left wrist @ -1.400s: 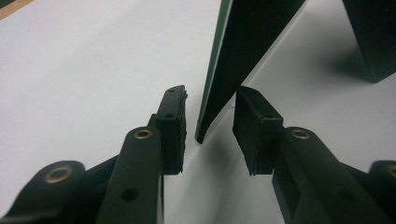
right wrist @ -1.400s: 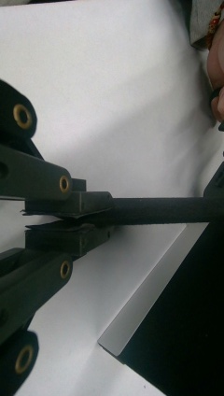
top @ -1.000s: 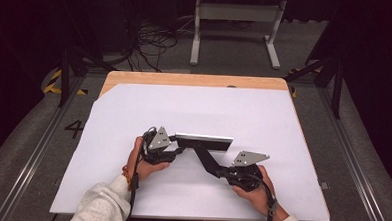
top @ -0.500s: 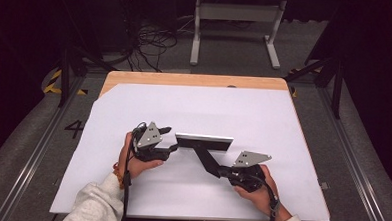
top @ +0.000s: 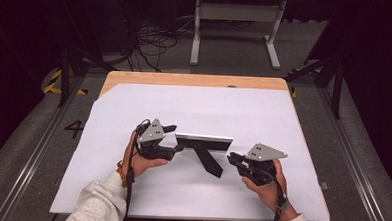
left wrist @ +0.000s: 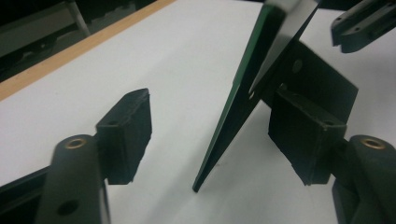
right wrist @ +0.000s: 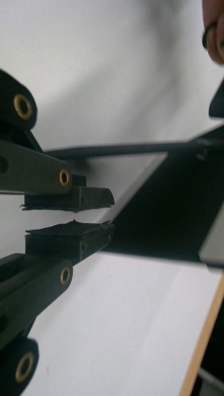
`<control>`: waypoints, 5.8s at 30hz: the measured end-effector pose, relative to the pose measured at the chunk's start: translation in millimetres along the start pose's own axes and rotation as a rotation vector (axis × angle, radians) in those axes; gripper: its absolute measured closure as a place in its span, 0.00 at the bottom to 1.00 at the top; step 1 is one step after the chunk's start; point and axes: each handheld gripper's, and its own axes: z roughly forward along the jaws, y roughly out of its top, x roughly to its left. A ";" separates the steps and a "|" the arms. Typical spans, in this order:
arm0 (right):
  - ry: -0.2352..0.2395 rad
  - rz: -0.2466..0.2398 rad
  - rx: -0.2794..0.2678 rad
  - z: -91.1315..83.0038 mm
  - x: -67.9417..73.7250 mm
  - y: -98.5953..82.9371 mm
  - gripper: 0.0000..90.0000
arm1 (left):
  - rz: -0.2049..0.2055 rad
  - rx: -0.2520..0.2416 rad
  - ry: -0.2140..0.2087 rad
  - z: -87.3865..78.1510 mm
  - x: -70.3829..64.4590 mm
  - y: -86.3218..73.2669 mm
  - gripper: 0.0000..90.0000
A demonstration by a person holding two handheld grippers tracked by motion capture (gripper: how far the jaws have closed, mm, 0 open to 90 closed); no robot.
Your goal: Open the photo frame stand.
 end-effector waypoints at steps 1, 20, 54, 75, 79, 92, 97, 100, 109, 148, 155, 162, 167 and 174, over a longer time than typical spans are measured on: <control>-0.016 0.000 -0.008 -0.3 -1.0 0.2 0.89 | -0.001 -0.013 -0.004 -1.5 0.6 0.7 0.37; -0.075 0.017 -0.086 2.9 -2.6 9.7 0.92 | 0.011 -0.011 -0.070 -3.6 -2.4 2.5 0.75; -0.117 -0.015 -0.065 15.9 3.7 14.7 1.00 | 0.058 0.031 -0.060 -6.7 -10.6 5.7 0.82; -0.134 -0.035 -0.097 19.1 7.4 25.7 1.00 | 0.081 0.032 -0.065 -6.9 -21.0 5.9 0.87; -0.128 -0.021 -0.100 19.5 5.2 25.1 1.00 | 0.083 0.033 -0.074 -6.7 -22.7 6.4 0.88; -0.124 -0.005 -0.099 22.6 0.6 26.0 1.00 | 0.089 0.032 -0.101 -6.1 -25.5 6.6 0.91; -0.124 -0.004 -0.100 23.3 -0.3 26.3 1.00 | 0.098 0.029 -0.099 -5.7 -26.5 6.7 0.91; -0.125 0.000 -0.101 23.7 -0.6 26.3 1.00 | 0.096 0.032 -0.100 -5.6 -27.8 6.9 0.91; -0.127 0.005 -0.104 25.0 -1.7 25.8 1.00 | 0.104 0.033 -0.106 -5.1 -31.1 7.7 0.91; -0.134 0.021 -0.104 33.2 -5.1 27.0 1.00 | 0.127 0.051 -0.117 -2.3 -47.5 12.6 0.88; -0.151 0.020 -0.100 33.6 -4.6 27.3 1.00 | 0.122 0.050 -0.124 -2.1 -47.4 12.4 0.88; -0.154 0.034 -0.094 35.0 -6.1 26.8 1.00 | 0.120 0.050 -0.127 -2.2 -48.5 12.4 0.87; -0.154 0.033 -0.094 35.8 -6.2 26.9 1.00 | 0.116 0.049 -0.133 -1.8 -48.9 12.5 0.87; -0.148 0.035 -0.093 39.2 -6.9 27.7 1.00 | 0.108 0.049 -0.134 -1.6 -51.5 12.5 0.86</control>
